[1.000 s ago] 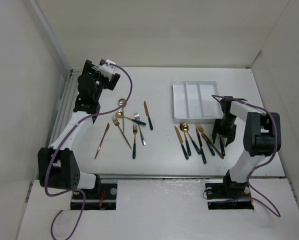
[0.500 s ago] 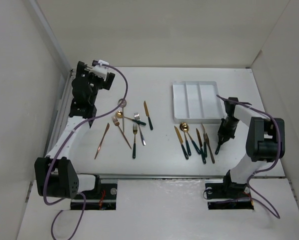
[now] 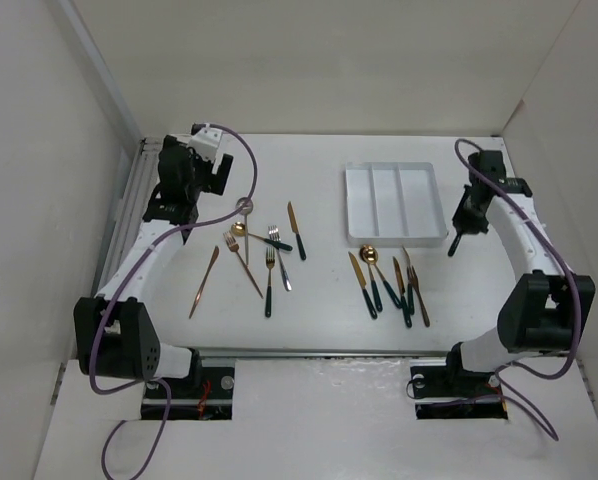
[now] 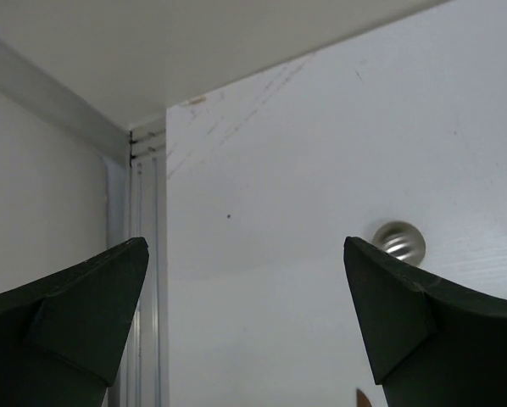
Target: Sort the eating utensils into containers
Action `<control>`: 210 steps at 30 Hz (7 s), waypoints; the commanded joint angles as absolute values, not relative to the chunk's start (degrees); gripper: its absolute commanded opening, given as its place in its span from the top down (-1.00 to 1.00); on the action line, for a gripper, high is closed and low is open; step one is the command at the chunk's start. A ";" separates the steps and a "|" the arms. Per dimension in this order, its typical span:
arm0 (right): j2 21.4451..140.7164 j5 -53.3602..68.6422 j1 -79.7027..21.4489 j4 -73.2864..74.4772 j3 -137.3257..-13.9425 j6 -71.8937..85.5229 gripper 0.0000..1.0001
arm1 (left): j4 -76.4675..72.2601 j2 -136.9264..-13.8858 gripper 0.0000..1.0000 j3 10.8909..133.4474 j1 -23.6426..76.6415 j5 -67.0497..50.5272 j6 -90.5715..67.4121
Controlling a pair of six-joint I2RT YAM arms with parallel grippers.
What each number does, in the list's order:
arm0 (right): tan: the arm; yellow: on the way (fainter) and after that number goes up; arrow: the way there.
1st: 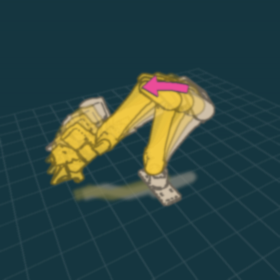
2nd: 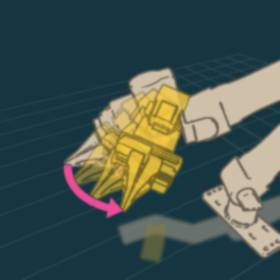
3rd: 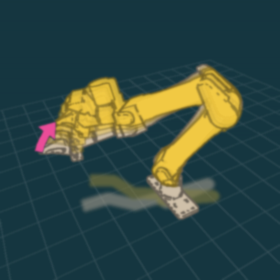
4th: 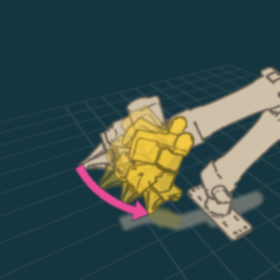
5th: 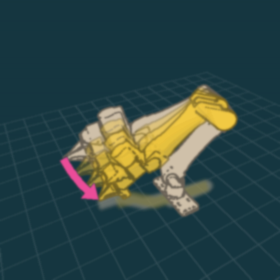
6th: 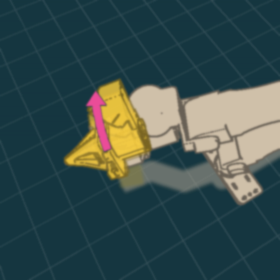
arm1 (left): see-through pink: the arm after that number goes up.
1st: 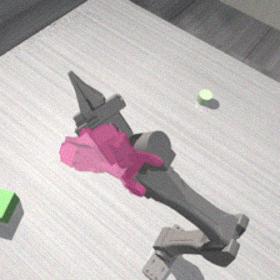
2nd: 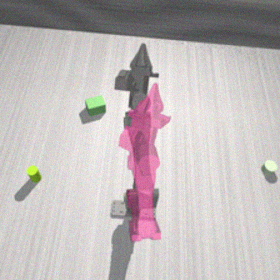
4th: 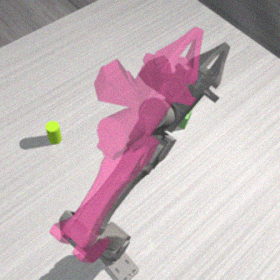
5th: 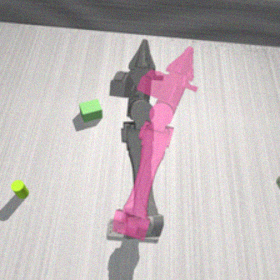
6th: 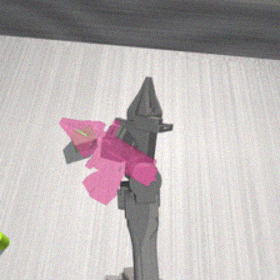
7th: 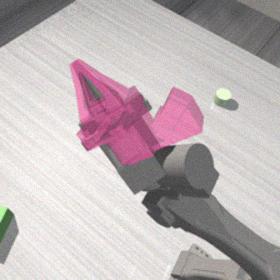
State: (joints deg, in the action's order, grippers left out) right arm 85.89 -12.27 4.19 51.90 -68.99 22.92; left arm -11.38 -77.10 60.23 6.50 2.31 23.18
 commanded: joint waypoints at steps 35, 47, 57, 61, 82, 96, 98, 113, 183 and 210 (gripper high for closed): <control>115.93 -10.37 -15.29 40.17 -100.63 11.42 1.00 | 12.66 -79.80 -0.77 51.24 2.37 1.23 8.17; 119.62 -7.47 -14.24 39.64 -101.69 11.95 0.15 | 20.03 -83.40 -0.33 49.22 4.48 3.34 13.79; 108.03 -8.09 -14.24 39.02 -101.16 12.48 -0.05 | 30.75 -85.43 -0.12 48.69 4.48 2.20 19.06; 104.86 -8.09 -14.76 39.02 -101.16 12.48 -0.05 | 32.86 -85.95 -0.12 46.85 5.00 0.09 20.39; 98.17 -8.61 -15.29 36.83 -97.56 13.54 -0.08 | 30.94 -92.29 1.00 44.47 5.54 3.69 18.19; 94.40 -8.09 -15.29 33.41 -94.76 15.21 -0.08 | 33.13 -91.14 1.00 65.09 -2.81 3.69 12.84; 92.74 -8.09 -15.29 31.56 -91.85 15.73 -0.08 | 33.83 -91.93 1.00 69.67 -2.81 3.08 10.38; 84.82 -15.12 -13.45 30.05 -83.24 28.03 -0.10 | 34.38 -121.38 1.00 133.08 20.72 -16.69 -9.13; 82.79 -4.83 -4.66 47.37 -44.56 43.42 0.00 | 31.20 -114.18 -0.34 143.26 6.59 -2.91 -14.51; 79.11 -13.17 -10.63 45.43 -42.63 53.25 1.00 | 32.87 -112.06 -0.34 143.26 5.98 2.29 -12.13</control>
